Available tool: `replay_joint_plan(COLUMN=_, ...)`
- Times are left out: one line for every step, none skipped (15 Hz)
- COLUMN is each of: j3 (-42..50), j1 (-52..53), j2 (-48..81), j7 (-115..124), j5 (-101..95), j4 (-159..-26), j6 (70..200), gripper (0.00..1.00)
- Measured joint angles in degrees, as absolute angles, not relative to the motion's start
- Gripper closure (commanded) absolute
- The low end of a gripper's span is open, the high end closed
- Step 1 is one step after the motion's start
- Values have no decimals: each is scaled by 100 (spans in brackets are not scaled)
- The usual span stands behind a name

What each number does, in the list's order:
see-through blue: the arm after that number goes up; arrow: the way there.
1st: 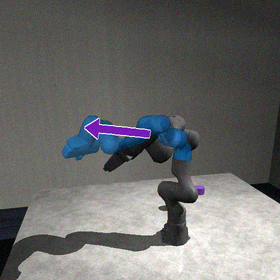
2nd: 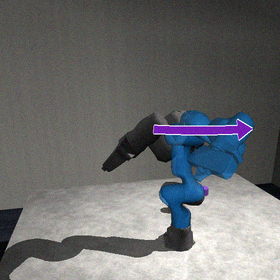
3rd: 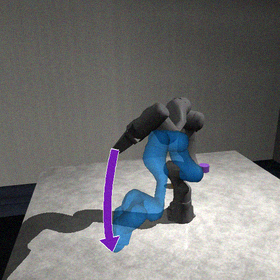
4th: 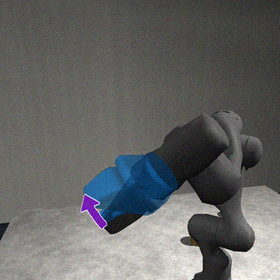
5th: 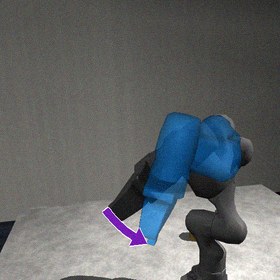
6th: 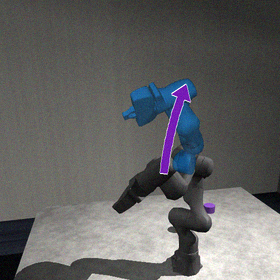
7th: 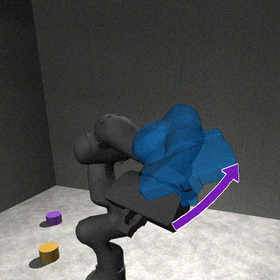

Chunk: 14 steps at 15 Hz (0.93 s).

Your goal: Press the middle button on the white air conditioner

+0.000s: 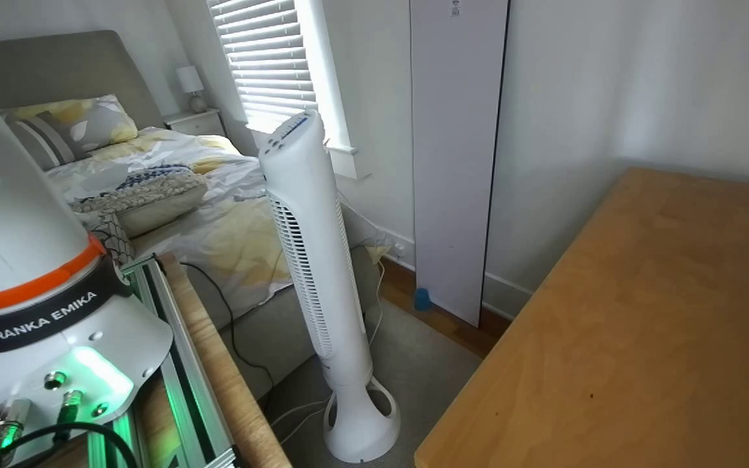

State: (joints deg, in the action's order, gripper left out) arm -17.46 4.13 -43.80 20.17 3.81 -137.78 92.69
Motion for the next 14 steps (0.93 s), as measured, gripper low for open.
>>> replay_joint_plan(j3=-1712, j1=418, j2=-4330, j7=1979, j5=416, j4=-13866, j6=9468, gripper=5)
replay_joint_plan(j3=-1672, j1=429, j2=-4270, j7=1927, j5=463, j4=-13971, j6=9713, gripper=26)
replay_joint_plan(j3=-1636, j1=443, j2=-4212, j7=1882, j5=523, j4=-14079, j6=9954, gripper=30)
replay_joint_plan(j3=-1600, j1=469, j2=-4148, j7=1848, j5=607, j4=-14198, j6=10204, gripper=31)
replay_joint_plan(j3=-1564, j1=506, j2=-4076, j7=1789, j5=707, j4=-14314, j6=10434, gripper=37)
replay_joint_plan(j3=-1532, j1=552, j2=-3991, j7=1727, j5=823, j4=-14421, j6=10640, gripper=47)
replay_joint_plan(j3=-1500, j1=606, j2=-3899, j7=1653, j5=946, j4=-14521, j6=10830, gripper=55)
replay_joint_plan(j3=-1462, j1=671, j2=-3794, j7=1586, j5=1076, j4=-14619, j6=11025, gripper=61)
replay_joint_plan(j3=-1431, j1=728, j2=-3694, j7=1524, j5=1193, j4=-14699, j6=11174, gripper=70)
replay_joint_plan(j3=-1403, j1=785, j2=-3588, j7=1469, j5=1293, j4=-14781, j6=11303, gripper=77)
replay_joint_plan(j3=-1385, j1=832, j2=-3491, j7=1439, j5=1359, j4=-14845, j6=11394, gripper=86)
replay_joint_plan(j3=-1380, j1=871, j2=-3395, j7=1433, j5=1406, j4=-14910, j6=11464, gripper=92)
replay_joint_plan(j3=-1381, j1=902, j2=-3304, j7=1433, j5=1412, j4=-14968, j6=11521, gripper=98)
replay_joint_plan(j3=-1381, j1=927, j2=-3220, j7=1434, j5=1413, j4=-15035, j6=11573, gripper=100)
